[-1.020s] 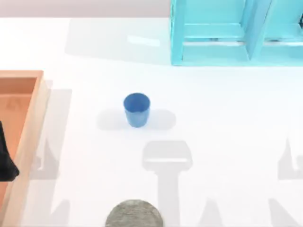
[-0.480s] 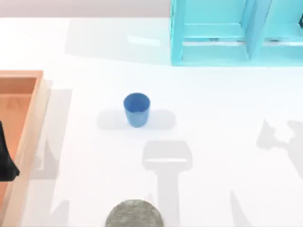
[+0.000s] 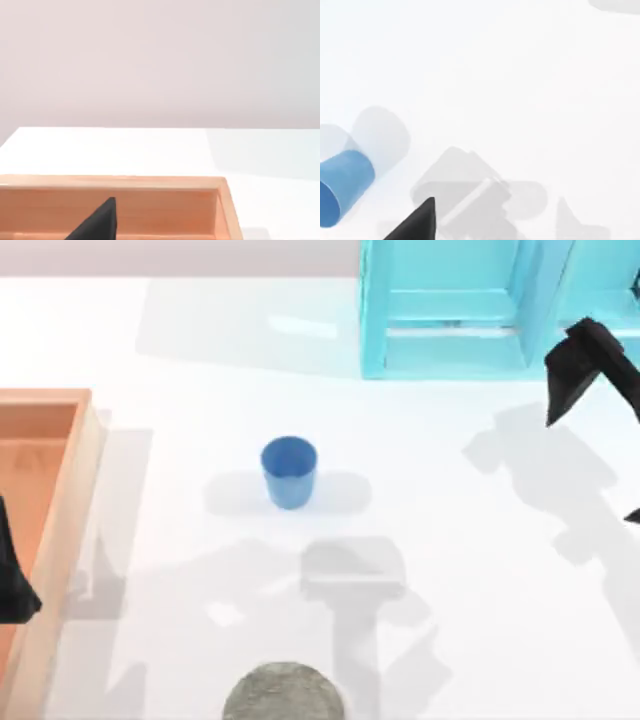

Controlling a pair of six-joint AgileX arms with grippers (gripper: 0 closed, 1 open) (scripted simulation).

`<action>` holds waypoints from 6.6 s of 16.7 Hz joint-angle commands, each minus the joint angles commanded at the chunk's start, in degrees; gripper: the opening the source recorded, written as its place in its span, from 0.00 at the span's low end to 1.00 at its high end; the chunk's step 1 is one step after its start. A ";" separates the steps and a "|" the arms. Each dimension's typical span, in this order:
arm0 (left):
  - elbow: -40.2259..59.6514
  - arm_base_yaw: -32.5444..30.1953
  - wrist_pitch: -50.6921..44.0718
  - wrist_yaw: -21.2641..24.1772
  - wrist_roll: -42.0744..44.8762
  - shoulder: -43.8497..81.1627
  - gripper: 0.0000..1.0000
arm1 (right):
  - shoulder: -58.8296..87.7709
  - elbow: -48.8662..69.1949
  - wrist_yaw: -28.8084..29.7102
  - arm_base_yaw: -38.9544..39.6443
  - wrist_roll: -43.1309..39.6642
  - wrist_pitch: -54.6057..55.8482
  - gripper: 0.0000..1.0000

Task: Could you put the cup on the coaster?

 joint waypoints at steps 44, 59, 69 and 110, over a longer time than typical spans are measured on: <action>0.00 0.00 0.00 0.00 0.00 0.00 1.00 | 62.00 58.95 -0.54 22.71 61.80 -7.26 0.85; 0.00 0.00 0.00 0.00 0.00 0.00 1.00 | 62.00 58.95 -0.54 22.71 61.80 -7.26 0.00; 0.00 0.00 0.00 0.00 0.00 0.00 1.00 | 59.56 55.61 -0.66 23.80 55.64 -8.34 0.00; 0.00 0.00 0.00 0.00 0.00 0.00 1.00 | 37.13 17.12 -1.01 40.78 -11.49 -3.26 0.38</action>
